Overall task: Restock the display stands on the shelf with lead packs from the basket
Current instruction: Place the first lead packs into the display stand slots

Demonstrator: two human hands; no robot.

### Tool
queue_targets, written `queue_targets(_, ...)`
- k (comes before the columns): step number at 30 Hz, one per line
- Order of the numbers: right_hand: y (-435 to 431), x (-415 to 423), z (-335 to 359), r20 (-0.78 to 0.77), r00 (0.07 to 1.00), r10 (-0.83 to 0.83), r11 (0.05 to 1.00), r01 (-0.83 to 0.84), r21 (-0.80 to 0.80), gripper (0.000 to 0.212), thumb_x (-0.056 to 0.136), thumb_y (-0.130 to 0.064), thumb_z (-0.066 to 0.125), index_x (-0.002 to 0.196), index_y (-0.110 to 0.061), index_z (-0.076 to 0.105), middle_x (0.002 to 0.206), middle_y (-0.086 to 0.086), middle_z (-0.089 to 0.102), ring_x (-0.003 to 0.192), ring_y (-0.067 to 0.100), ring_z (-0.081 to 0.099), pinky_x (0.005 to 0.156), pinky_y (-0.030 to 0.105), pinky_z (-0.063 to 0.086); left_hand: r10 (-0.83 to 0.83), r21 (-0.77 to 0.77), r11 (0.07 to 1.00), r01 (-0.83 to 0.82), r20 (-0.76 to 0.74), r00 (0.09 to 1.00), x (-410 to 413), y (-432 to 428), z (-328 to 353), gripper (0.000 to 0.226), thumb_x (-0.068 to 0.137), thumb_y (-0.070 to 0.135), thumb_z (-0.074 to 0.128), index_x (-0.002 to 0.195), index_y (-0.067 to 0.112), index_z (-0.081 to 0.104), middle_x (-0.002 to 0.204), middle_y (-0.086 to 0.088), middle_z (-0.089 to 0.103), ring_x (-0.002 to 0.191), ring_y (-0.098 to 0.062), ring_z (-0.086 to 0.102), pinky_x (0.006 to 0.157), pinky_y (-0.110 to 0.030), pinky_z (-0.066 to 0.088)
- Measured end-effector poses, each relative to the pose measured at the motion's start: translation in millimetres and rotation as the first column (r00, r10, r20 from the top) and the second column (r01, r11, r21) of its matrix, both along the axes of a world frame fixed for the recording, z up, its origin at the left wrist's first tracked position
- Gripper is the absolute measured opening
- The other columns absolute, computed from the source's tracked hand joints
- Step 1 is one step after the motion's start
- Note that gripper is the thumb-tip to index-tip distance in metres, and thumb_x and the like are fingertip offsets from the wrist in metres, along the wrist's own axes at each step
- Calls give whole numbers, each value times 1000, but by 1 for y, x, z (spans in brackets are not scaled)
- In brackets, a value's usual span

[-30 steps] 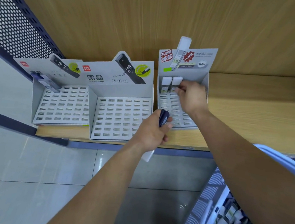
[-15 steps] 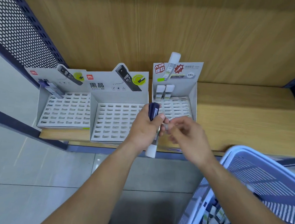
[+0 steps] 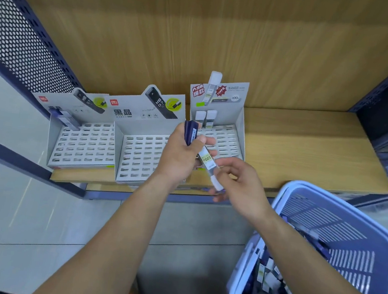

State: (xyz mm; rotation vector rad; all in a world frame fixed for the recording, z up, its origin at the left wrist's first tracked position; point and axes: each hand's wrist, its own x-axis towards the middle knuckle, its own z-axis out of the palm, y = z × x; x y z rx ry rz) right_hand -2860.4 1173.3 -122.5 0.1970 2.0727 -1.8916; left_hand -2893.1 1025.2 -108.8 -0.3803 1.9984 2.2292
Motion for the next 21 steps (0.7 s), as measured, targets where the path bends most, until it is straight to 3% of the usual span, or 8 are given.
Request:
queue_targets(3,9,-7,-2,-115,985,-129,990,135,41,3,95,-10,65,97,-12,67,75,2,64,53,15,57,54,31,53,-20,-154,988,22,19,1000,-1,-5,-4,21,104,8,51,122,18,48,103,-6,75,87,-19,75,67,-28,62)
queue_targets(5,15,-13,-2,-140,962,-236,971,240,10,9,93,-12,69,101,-9,67,68,0,64,54,14,56,58,28,53,-47,-201,978,55,48,998,1,-5,-6,21,104,10,53,122,20,48,109,-8,70,75,-17,75,59,-27,60)
queue_targets(9,23,-27,-2,-34,920,-389,910,379,-169,28,89,-13,74,111,-1,62,70,3,70,65,17,67,67,28,56,-93,-242,964,107,68,993,6,3,-13,21,105,16,51,124,23,47,102,0,64,67,-14,74,52,-23,53)
queue_targets(12,27,-35,-3,2,931,-364,914,357,-194,32,91,-12,71,116,4,61,81,10,70,69,17,68,66,27,57,-114,-221,967,127,73,991,6,8,-19,24,105,16,50,129,20,46,101,0,65,70,-15,75,52,-23,53)
queue_targets(16,38,-57,-3,-64,921,-385,918,374,-133,18,94,-10,68,108,-1,62,77,7,70,65,17,68,65,31,57,-93,-158,982,106,92,991,4,11,-36,21,105,13,50,126,19,47,101,-1,71,79,-19,74,60,-26,58)
queue_targets(21,40,-103,-7,-242,925,-294,934,331,132,7,93,-17,68,92,-21,63,73,-3,73,76,18,74,77,38,62,-101,-284,949,137,138,985,-2,14,-64,28,104,15,54,131,21,48,121,4,65,101,-17,67,71,-27,61)
